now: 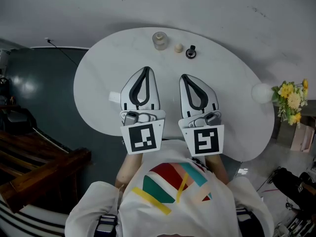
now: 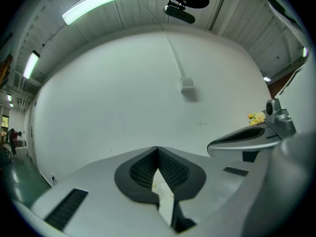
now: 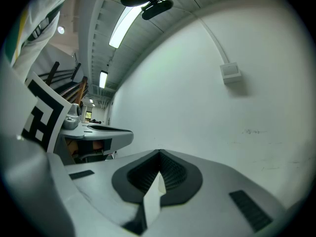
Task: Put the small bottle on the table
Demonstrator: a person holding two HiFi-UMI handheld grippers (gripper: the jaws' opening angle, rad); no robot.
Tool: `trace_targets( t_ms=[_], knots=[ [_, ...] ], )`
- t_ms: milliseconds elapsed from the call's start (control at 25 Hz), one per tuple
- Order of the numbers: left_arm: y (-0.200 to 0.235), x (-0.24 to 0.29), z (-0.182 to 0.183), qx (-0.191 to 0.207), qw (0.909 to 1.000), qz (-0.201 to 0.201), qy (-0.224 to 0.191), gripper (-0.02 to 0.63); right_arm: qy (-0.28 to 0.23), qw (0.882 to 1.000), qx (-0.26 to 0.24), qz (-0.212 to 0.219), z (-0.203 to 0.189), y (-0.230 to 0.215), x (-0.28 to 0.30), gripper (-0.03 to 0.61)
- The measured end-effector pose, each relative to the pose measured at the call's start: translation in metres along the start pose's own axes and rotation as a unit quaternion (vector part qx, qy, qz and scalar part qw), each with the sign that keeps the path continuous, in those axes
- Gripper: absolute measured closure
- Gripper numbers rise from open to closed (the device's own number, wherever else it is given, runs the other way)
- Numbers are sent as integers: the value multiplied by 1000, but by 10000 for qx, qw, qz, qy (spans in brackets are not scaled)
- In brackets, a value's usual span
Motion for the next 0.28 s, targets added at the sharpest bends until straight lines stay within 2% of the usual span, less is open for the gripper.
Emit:
trace_targets(
  t_ms=[280],
  knots=[
    [-5,3,1,-34,10000,-63,-34,597,53,10000,1,-45,-4,-6,-1,568]
  ],
)
Point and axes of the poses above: the fingertips, and each gripper's own axes: x forward along the fingers, y to its left, z out of its top, the point moved 1 cm from there along -x, backward along the fingers, and after that the axes turned 3 degrees about -y, right-handed, at the moved point
